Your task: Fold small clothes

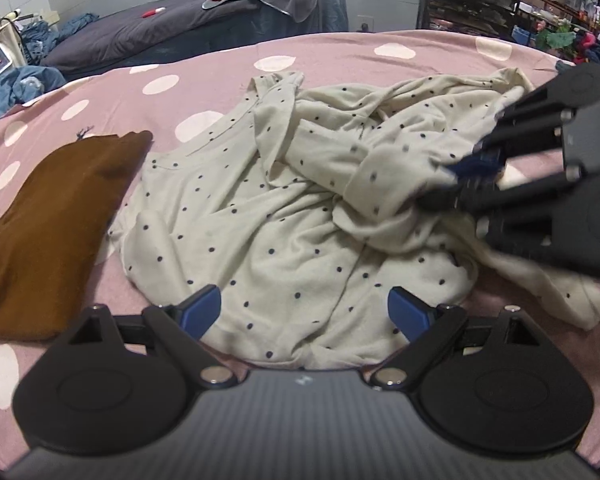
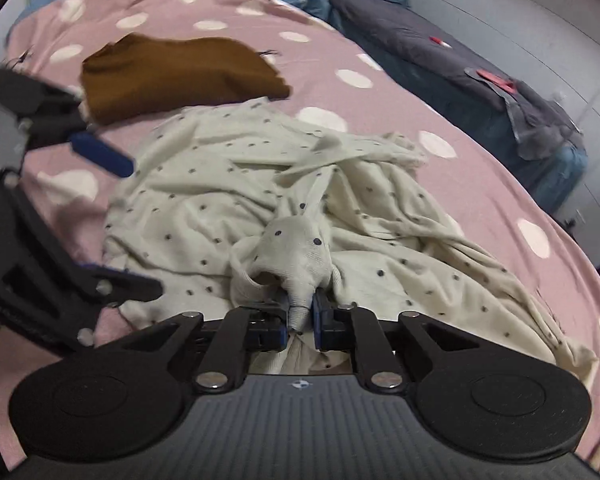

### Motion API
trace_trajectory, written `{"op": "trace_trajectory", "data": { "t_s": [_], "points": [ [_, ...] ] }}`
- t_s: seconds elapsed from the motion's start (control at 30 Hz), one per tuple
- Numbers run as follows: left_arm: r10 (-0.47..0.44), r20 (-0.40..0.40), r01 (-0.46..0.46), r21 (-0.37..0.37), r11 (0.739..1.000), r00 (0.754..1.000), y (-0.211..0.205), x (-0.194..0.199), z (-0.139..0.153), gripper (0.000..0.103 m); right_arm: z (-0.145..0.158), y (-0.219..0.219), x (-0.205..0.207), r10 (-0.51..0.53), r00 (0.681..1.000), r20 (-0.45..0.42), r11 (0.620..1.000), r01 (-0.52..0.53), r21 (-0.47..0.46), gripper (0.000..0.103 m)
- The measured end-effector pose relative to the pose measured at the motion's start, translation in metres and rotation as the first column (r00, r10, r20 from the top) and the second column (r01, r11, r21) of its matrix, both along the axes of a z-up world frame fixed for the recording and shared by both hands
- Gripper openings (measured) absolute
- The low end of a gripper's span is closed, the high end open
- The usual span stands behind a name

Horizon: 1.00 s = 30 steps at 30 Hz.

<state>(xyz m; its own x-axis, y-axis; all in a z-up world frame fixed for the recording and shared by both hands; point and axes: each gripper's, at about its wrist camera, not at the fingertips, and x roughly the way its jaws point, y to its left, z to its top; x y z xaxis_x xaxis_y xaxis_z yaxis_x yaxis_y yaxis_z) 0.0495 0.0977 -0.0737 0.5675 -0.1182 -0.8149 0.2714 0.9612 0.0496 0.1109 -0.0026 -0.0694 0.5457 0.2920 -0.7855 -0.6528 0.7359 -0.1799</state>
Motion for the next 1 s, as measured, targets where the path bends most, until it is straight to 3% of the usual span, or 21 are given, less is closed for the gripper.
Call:
{"op": "trace_trajectory", "data": {
  "t_s": [0.13, 0.2, 0.27, 0.33, 0.37, 0.43, 0.47, 0.57, 0.67, 0.7, 0.73, 0.77, 0.8, 0.87, 0.93, 1.0],
  "points": [
    [0.001, -0.004, -0.001, -0.013, 1.0, 1.0, 0.004, -0.004, 0.0, 0.091, 0.026, -0.067, 0.022, -0.241, 0.969, -0.052, 0.963, 0.245, 0.111, 0.018],
    [-0.001, -0.012, 0.001, -0.013, 1.0, 1.0, 0.005, -0.005, -0.001, 0.091, 0.033, -0.11, 0.028, -0.373, 0.925, -0.075, 0.917, 0.38, 0.121, 0.018],
    [-0.008, -0.01, 0.008, -0.013, 1.0, 1.0, 0.003, -0.006, -0.001, 0.091, 0.032, -0.148, 0.031, -0.497, 0.866, -0.044, 0.864, 0.499, 0.06, 0.019],
    [-0.017, -0.007, 0.017, -0.017, 1.0, 1.0, 0.0, -0.005, 0.0, 0.091, 0.027, -0.176, 0.028, -0.594, 0.804, -0.036, 0.804, 0.594, 0.012, 0.031],
    [-0.021, -0.003, 0.021, -0.019, 1.0, 1.0, -0.002, -0.004, 0.0, 0.091, 0.027, -0.185, 0.023, -0.602, 0.796, -0.07, 0.796, 0.605, 0.033, 0.041],
    [-0.032, 0.002, 0.032, -0.025, 0.999, 1.0, -0.006, -0.002, 0.001, 0.091, 0.028, -0.194, 0.008, -0.563, 0.808, -0.173, 0.803, 0.585, 0.118, 0.058],
    [-0.039, 0.004, 0.04, -0.026, 0.999, 0.999, -0.009, -0.001, 0.002, 0.091, 0.028, -0.19, 0.0, -0.545, 0.817, -0.187, 0.811, 0.57, 0.128, 0.073],
    [-0.061, 0.009, 0.061, -0.017, 0.998, 0.998, -0.02, 0.0, 0.003, 0.091, 0.019, -0.167, -0.024, -0.496, 0.856, -0.149, 0.856, 0.51, 0.083, 0.103],
    [-0.082, 0.011, 0.082, -0.017, 0.996, 0.997, -0.028, -0.003, 0.004, 0.091, -0.005, -0.153, -0.027, -0.501, 0.843, -0.195, 0.857, 0.514, 0.021, 0.103],
    [-0.088, 0.013, 0.088, -0.017, 0.996, 0.996, -0.03, -0.004, 0.005, 0.091, -0.012, -0.152, -0.028, -0.496, 0.835, -0.236, 0.855, 0.517, 0.033, 0.094],
    [-0.092, 0.015, 0.092, -0.015, 0.996, 0.996, -0.03, -0.006, 0.006, 0.091, -0.018, -0.152, -0.028, -0.471, 0.836, -0.283, 0.859, 0.508, 0.072, 0.074],
    [-0.095, 0.016, 0.095, -0.011, 0.995, 0.995, -0.031, -0.007, 0.006, 0.091, -0.02, -0.149, -0.029, -0.446, 0.841, -0.305, 0.867, 0.491, 0.088, 0.001],
    [-0.096, 0.015, 0.096, -0.006, 0.995, 0.995, -0.03, -0.008, 0.006, 0.091, -0.018, -0.143, -0.029, -0.433, 0.856, -0.283, 0.878, 0.471, 0.081, 0.007],
    [-0.086, 0.013, 0.086, 0.01, 0.996, 0.996, -0.027, -0.01, 0.006, 0.091, 0.01, -0.122, -0.03, -0.396, 0.909, -0.135, 0.91, 0.407, 0.073, 0.004],
    [-0.073, 0.015, 0.073, 0.021, 0.997, 0.997, -0.021, -0.013, 0.006, 0.091, 0.05, -0.102, -0.019, -0.32, 0.944, -0.079, 0.931, 0.329, 0.158, 0.004],
    [-0.06, 0.002, 0.06, 0.021, 0.998, 0.998, -0.016, -0.015, 0.004, 0.091, 0.09, -0.078, 0.004, -0.266, 0.962, -0.068, 0.922, 0.274, 0.274, 0.004]
  ]
}}
